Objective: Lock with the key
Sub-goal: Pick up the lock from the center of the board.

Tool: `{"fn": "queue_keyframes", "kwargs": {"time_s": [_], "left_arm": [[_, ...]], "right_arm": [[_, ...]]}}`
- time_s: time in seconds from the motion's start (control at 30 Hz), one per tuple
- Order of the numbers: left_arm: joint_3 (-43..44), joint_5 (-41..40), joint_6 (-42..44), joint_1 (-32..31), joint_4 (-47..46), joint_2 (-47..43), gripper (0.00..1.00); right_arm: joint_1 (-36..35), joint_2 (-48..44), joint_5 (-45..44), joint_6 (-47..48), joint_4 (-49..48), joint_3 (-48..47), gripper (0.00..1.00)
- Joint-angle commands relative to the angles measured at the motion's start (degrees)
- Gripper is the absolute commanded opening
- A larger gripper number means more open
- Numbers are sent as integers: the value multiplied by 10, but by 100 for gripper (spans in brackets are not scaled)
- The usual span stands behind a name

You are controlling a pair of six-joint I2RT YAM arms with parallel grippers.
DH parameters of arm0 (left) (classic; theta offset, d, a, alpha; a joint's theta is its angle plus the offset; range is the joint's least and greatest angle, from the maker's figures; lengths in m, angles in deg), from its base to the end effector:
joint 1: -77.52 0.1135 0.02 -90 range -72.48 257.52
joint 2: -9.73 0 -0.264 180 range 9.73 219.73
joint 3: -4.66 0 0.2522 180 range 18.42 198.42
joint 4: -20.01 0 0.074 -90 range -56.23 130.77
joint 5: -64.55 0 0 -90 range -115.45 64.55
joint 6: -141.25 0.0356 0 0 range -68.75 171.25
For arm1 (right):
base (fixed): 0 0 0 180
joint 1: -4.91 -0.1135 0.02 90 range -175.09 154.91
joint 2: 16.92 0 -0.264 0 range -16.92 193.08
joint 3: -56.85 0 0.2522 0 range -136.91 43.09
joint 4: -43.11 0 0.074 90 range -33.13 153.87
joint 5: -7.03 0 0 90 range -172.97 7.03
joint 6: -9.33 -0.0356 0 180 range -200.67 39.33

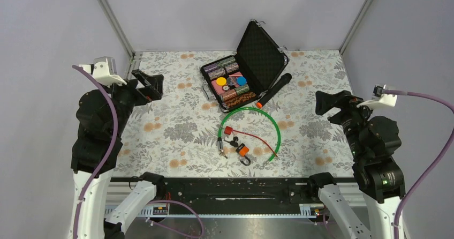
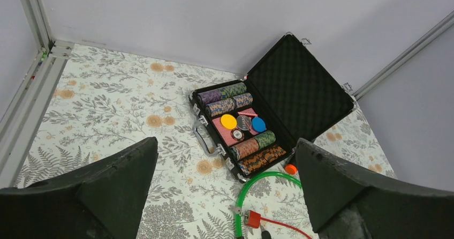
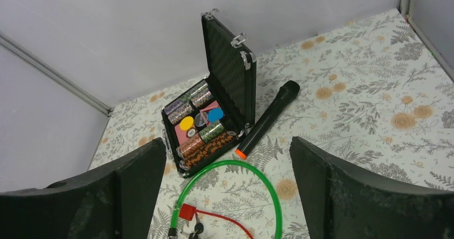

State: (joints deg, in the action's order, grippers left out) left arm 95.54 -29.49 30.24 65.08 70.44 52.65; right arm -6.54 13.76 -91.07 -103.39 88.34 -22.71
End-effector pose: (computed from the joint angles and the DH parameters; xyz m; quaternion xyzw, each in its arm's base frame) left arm 0.1030 -0.0202 0.4759 -0.0782 0.7179 -0.1746 0.6694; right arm 0.0675 0.0085 0.4451 0.1183 0.6742 0.1675 0.7095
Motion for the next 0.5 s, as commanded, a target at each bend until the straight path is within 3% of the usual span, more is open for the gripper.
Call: {"fn": "queue_keyframes", "kwargs": {"time_s": [0.0, 0.27, 0.37, 0.47], "left_arm": [[5, 18, 4, 2, -8, 8, 99], [-55, 78, -30, 2, 5, 3, 99], [-98, 121, -42, 2, -10, -10, 99], [-134, 147, -52, 2, -20, -17, 99]], "right_arm": [[2, 20, 19, -23, -4, 20, 93], [1, 82, 249, -43, -47, 112, 89], [-12, 116, 260, -63, -84, 169, 89], [-79, 167, 202, -68, -115, 197, 89]]}}
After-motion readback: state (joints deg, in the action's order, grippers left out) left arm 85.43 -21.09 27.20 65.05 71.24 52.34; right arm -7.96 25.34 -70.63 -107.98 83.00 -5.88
